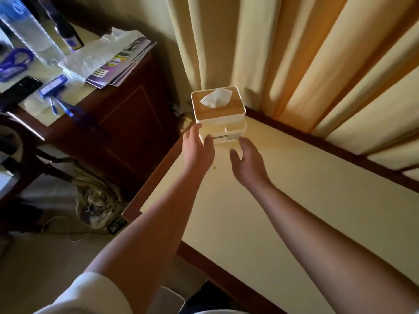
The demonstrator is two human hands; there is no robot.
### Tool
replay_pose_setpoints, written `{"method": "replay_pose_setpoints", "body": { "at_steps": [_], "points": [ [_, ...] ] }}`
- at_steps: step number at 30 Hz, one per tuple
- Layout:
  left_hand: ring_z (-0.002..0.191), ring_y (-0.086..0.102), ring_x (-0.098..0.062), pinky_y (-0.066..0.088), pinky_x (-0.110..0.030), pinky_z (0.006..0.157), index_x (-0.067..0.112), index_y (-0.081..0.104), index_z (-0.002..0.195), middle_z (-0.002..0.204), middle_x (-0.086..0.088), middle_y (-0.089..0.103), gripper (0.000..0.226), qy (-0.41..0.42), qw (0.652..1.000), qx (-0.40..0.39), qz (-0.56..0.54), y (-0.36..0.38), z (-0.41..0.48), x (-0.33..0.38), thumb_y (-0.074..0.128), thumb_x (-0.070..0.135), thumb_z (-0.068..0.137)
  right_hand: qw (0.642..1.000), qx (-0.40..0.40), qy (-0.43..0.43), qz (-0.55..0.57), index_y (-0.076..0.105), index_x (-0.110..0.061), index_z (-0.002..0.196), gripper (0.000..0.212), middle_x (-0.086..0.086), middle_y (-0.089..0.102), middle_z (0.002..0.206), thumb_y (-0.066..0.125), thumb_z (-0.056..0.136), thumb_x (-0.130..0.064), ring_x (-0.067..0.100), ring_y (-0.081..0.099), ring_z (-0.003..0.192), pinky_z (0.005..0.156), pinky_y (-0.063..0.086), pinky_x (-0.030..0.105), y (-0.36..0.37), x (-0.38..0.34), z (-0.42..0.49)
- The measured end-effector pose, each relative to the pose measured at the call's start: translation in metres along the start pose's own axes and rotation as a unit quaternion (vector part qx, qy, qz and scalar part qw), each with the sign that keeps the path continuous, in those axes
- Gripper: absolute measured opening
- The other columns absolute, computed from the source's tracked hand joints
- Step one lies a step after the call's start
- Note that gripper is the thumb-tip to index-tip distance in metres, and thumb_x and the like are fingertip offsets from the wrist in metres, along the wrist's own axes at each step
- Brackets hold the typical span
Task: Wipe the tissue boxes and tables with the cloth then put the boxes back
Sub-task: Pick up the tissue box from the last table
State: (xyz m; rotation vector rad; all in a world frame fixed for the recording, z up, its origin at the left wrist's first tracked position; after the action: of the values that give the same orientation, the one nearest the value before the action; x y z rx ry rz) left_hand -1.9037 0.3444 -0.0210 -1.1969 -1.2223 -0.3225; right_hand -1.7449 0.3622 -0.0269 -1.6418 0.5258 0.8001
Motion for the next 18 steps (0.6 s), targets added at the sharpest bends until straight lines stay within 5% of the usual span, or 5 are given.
{"method": "replay_pose_setpoints", "body": {
  "at_steps": [3, 6, 10, 15, 18],
  "points": [
    [0.135, 0.051, -0.027, 0.042, -0.045, 0.116, 0.013, 0.044, 0.152, 0.142, -0.006, 0.044, 0.052, -0.016, 0.998, 0.013, -0.054, -0.003, 0.026, 0.001, 0.057, 0.027, 0.104, 0.999, 0.027, 0.018, 0.028, 0.048, -0.012, 0.149, 0.047, 0.009, 0.054, 0.143, 0.055, 0.104, -0.024, 0.026, 0.051, 0.132, 0.106, 0.041, 0.031, 0.003, -0.007, 0.031],
    [0.143, 0.044, -0.029, 0.037, -0.036, 0.115, 0.009, 0.031, 0.161, 0.159, -0.015, 0.040, 0.063, -0.028, 0.999, 0.006, -0.037, -0.001, 0.048, 0.005, 0.053, 0.034, 0.107, 0.996, 0.037, 0.067, 0.046, 0.041, -0.018, 0.155, 0.055, 0.003, 0.050, 0.152, 0.056, 0.103, -0.026, 0.023, 0.049, 0.139, 0.106, 0.037, 0.025, 0.000, -0.012, 0.059],
    [0.117, 0.061, -0.028, 0.045, -0.033, 0.093, 0.007, 0.053, 0.136, 0.124, -0.010, 0.067, 0.038, -0.008, 0.999, 0.020, -0.026, 0.004, 0.067, 0.005, 0.053, 0.032, 0.108, 0.990, 0.005, 0.127, 0.055, 0.027, -0.025, 0.163, 0.070, -0.001, 0.040, 0.164, 0.054, 0.100, -0.037, 0.023, 0.041, 0.148, 0.120, 0.036, 0.038, 0.003, -0.010, 0.087],
    [0.103, 0.063, -0.029, 0.051, -0.041, 0.090, 0.009, 0.058, 0.125, 0.112, -0.012, 0.067, 0.031, -0.027, 0.999, 0.015, -0.009, 0.008, 0.075, 0.000, 0.049, 0.034, 0.107, 0.984, 0.001, 0.162, 0.071, 0.020, -0.026, 0.165, 0.077, -0.001, 0.037, 0.165, 0.057, 0.100, -0.043, 0.023, 0.040, 0.148, 0.118, 0.037, 0.036, 0.004, -0.004, 0.098],
    [0.102, 0.065, -0.025, 0.055, -0.044, 0.092, 0.014, 0.061, 0.126, 0.113, -0.007, 0.068, 0.029, -0.027, 0.999, 0.015, -0.013, 0.007, 0.074, 0.001, 0.050, 0.030, 0.105, 0.976, 0.011, 0.181, 0.116, 0.040, -0.032, 0.156, 0.075, -0.004, 0.051, 0.155, 0.063, 0.088, -0.054, 0.022, 0.051, 0.138, 0.113, 0.044, 0.037, 0.002, -0.004, 0.101]
  ]
}}
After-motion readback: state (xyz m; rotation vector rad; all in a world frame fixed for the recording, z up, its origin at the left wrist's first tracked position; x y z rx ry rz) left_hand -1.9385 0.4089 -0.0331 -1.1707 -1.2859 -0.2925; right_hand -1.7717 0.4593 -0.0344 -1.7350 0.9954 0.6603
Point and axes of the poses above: each hand's wrist, its own z-axis towards the middle knuckle, its own y-axis out of the palm, x = y × z, the point moved 4 cm from there along z, towards the middle knuckle
